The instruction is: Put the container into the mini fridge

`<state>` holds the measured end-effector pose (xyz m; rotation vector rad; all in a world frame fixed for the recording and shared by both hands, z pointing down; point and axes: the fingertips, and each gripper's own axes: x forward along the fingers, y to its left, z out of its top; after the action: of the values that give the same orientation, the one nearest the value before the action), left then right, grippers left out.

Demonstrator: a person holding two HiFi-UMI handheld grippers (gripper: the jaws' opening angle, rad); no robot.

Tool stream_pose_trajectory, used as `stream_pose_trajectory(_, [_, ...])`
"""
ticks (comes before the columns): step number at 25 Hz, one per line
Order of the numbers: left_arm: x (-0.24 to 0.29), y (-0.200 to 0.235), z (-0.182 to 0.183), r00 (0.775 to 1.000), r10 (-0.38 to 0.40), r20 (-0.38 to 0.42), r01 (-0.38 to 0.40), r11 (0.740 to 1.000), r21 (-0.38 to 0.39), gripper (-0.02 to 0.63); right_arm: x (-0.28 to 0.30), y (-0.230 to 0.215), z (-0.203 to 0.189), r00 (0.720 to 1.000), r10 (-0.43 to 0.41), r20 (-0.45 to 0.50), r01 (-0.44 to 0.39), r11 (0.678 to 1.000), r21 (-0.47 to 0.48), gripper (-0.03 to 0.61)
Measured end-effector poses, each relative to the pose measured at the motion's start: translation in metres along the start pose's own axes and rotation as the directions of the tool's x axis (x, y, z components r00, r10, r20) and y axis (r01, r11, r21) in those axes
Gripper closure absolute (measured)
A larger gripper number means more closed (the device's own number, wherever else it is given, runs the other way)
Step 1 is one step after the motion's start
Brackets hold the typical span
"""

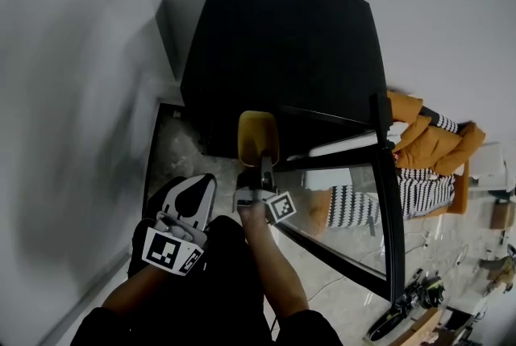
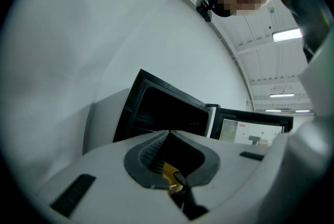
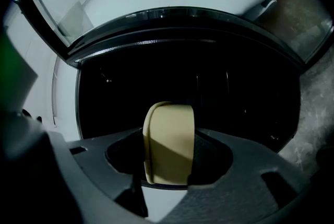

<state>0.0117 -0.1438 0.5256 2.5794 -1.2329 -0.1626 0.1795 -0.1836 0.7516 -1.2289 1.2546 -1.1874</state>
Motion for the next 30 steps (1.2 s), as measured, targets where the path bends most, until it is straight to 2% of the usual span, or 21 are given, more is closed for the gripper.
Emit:
stream_pose_trajectory(14, [0.005, 0.01, -0.002, 1.0, 0.002, 0.0, -0.002, 1.0, -0.003, 0.607, 0.02, -0.019, -0.004, 0.999, -0.034, 0.017, 0.034, 0.999, 0.015, 0.375])
stream_pose_trajectory(20, [0.007, 0.014, -0.004, 1.0, 0.003, -0.008, -0.003, 1.0, -0.009, 0.607, 0.029, -0.028, -0.007, 0.994, -0.111, 0.021, 0.111, 0.994, 0.001, 0.374])
stream_pose_trajectory(30, [0.012, 0.023, 0.0, 1.0, 0.008, -0.025, -0.009, 1.0, -0.019, 0.607, 0.048, -0.034, -0.006, 0.983, -0.178, 0.052, 0.178, 0.984, 0.003, 0.377])
